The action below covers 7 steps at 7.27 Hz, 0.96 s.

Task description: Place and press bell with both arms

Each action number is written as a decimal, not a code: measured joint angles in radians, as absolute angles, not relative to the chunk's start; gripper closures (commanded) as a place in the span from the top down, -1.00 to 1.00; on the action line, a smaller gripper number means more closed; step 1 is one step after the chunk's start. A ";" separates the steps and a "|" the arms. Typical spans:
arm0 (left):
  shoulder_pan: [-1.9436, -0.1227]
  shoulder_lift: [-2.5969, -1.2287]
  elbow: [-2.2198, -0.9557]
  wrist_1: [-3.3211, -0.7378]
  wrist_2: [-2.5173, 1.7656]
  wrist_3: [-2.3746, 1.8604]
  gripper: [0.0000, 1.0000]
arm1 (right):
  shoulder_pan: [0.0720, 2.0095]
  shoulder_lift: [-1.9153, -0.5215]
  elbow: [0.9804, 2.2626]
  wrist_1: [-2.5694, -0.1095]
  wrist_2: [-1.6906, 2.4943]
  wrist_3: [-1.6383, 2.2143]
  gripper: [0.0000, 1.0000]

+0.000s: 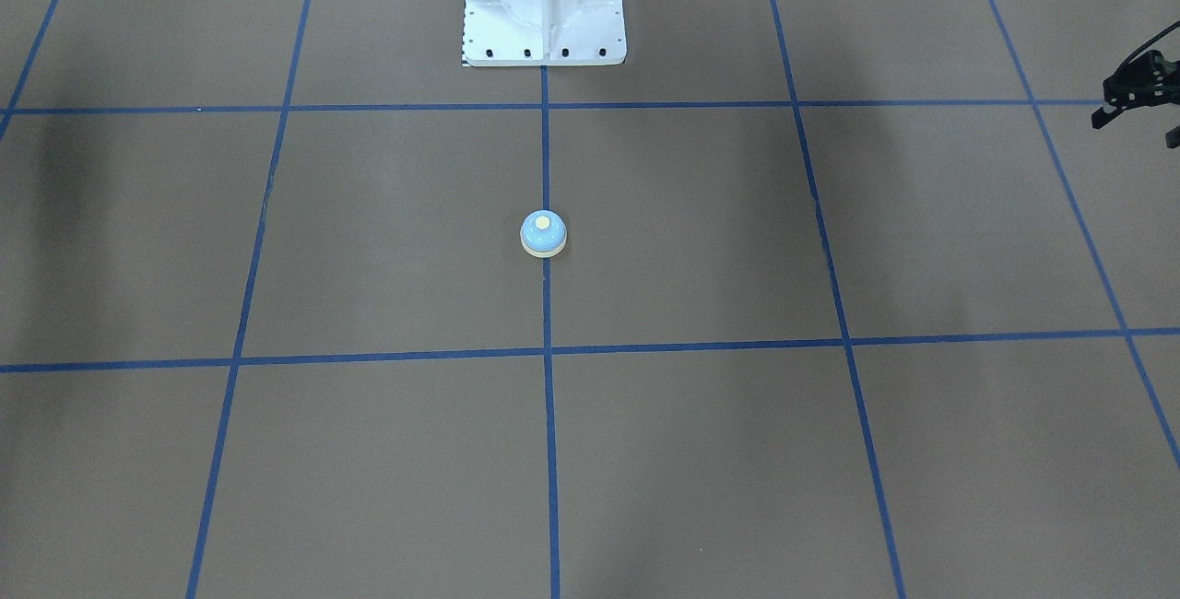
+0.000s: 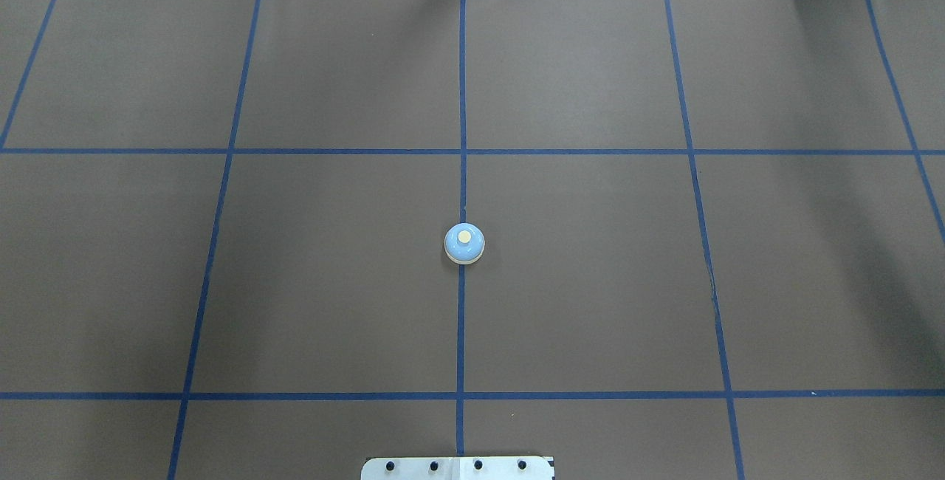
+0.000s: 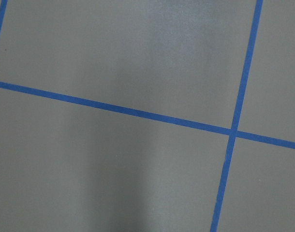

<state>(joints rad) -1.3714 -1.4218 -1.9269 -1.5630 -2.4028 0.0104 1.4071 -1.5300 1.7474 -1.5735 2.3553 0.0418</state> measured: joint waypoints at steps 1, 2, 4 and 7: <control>-1.371 -1.422 -1.928 -1.566 -2.402 0.011 0.99 | 1.392 -1.509 1.740 -1.576 2.355 0.042 1.00; -1.371 -1.423 -1.929 -1.567 -2.400 0.011 0.99 | 1.384 -1.497 1.735 -1.578 2.352 0.042 1.00; -1.371 -1.422 -1.932 -1.570 -2.402 0.012 0.99 | 1.379 -1.490 1.726 -1.577 2.345 0.042 1.00; -1.371 -1.422 -1.935 -1.571 -2.404 0.013 0.99 | 1.374 -1.488 1.713 -1.577 2.348 0.054 1.00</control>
